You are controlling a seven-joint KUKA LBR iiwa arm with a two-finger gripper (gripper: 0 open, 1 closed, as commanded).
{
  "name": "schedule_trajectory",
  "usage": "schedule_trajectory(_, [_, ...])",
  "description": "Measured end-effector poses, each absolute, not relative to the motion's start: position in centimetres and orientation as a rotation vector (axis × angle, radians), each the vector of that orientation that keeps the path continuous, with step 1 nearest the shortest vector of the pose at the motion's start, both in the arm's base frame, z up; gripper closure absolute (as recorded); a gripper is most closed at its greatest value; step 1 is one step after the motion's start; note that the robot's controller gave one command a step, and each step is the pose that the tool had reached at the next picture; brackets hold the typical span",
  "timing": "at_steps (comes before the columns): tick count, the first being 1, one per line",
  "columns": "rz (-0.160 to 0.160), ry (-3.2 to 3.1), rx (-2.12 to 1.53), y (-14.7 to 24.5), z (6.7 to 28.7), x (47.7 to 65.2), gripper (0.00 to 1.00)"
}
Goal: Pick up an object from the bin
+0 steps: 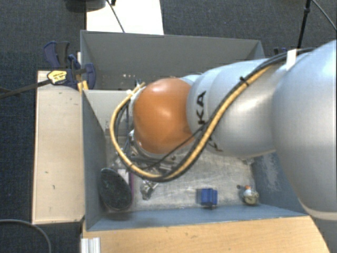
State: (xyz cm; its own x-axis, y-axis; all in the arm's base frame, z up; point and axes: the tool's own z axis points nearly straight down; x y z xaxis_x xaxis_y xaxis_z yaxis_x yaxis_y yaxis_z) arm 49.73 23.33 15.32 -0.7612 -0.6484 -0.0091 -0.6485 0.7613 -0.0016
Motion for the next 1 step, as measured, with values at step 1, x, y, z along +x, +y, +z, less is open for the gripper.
schedule_trajectory(1, [0.002, 2.953, -1.056, 23.61, 6.79, 55.92, 0.00])
